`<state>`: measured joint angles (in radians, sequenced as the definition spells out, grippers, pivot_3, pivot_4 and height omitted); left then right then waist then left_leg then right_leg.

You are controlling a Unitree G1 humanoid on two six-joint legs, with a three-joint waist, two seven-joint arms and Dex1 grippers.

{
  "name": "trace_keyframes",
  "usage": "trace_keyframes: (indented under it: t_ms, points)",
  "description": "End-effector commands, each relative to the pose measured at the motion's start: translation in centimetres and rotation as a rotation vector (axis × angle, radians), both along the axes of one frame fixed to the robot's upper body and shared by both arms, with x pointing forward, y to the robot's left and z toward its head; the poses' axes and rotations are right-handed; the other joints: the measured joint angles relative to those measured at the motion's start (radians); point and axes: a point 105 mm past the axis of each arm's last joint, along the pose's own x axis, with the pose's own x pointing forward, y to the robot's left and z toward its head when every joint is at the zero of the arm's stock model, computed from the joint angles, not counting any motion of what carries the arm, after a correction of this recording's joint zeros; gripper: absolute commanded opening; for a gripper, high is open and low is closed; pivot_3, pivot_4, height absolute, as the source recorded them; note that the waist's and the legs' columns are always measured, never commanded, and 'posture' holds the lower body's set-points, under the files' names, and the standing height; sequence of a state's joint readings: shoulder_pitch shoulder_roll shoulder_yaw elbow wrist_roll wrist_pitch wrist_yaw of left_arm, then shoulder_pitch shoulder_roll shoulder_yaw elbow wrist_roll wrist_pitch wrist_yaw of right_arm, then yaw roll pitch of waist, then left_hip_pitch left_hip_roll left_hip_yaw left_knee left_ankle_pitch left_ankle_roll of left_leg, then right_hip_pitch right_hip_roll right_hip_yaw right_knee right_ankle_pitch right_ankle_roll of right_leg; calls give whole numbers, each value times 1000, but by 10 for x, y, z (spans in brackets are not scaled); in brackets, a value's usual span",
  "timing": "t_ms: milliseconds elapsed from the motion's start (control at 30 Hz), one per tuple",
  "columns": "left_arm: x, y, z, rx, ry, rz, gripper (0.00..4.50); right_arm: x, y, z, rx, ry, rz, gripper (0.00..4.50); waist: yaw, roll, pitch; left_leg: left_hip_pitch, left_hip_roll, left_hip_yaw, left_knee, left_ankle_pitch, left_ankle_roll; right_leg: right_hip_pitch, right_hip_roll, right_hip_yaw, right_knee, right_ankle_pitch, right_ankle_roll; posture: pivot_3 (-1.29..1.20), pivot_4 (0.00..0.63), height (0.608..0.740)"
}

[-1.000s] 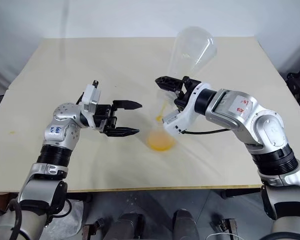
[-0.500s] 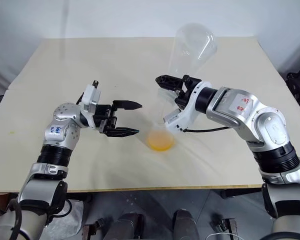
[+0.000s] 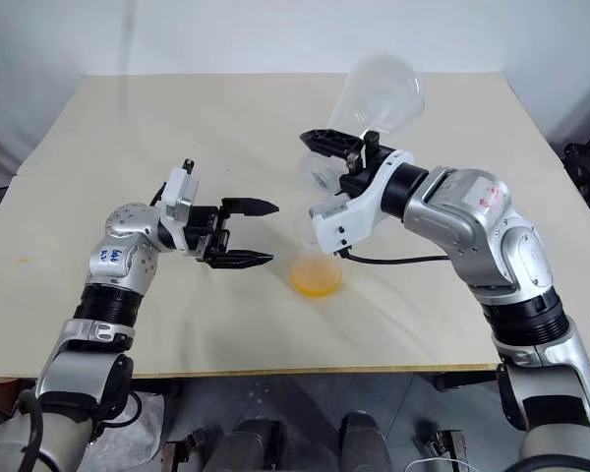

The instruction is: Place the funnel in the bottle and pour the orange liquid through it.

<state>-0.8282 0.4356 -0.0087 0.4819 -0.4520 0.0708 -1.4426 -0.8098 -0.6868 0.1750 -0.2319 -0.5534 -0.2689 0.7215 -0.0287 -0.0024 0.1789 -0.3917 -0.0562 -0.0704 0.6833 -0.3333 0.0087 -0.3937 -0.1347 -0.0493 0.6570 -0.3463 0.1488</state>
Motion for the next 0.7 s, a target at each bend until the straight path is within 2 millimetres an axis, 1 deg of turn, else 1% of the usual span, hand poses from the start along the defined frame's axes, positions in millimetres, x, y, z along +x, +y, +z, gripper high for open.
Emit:
trace_keyframes:
  t_ms: [33,67,133,233,333,433,467,533,633,700]
  points:
    - [0,-1,13,-6,-60,-3,4500,-5,-16,25,248,115,-27,2473,1,0,0,0,0,0,0,0,0,0,0,0,0,0,0,0,150,740]
    - [0,-1,13,-6,-60,-2,4500,-4,-20,26,314,165,-38,2473,0,0,0,0,0,-1,0,0,0,0,0,0,0,0,0,0,150,740]
    - [1,0,13,-4,-61,3,4500,5,-37,30,497,291,-87,2473,0,0,0,0,0,-1,0,0,0,0,0,0,1,0,0,0,150,740]
    - [1,1,13,-3,-62,6,4500,16,-62,28,719,438,-144,2473,1,0,0,0,0,-1,0,0,0,0,0,0,1,0,0,0,150,740]
    - [1,1,13,-2,-61,8,4500,23,-81,26,917,556,-157,2473,0,0,0,0,-1,-1,0,0,0,0,-1,0,2,0,0,0,150,740]
    - [1,2,13,0,-61,9,4500,28,-101,25,1129,631,-151,2473,0,0,0,0,0,-1,0,0,0,0,-1,0,2,0,0,0,150,740]
    - [0,2,13,0,-60,9,4500,31,-109,22,1200,653,-159,2473,0,0,0,1,0,-1,0,0,0,0,-1,0,2,0,0,0,150,740]
    - [0,3,13,1,-59,9,4500,34,-120,14,1281,688,-175,2473,-1,0,0,1,-1,-1,-1,0,0,0,-1,0,3,0,0,0,150,740]
    - [-1,3,12,2,-56,9,4500,41,-142,-12,1441,770,-224,2473,0,0,0,1,-1,-1,-1,0,0,0,-1,0,3,0,0,0,150,740]
    - [-1,3,13,3,-54,10,4500,43,-153,-22,1478,764,-252,2473,1,0,0,1,-2,-2,0,0,0,0,-2,0,3,0,0,0,150,740]
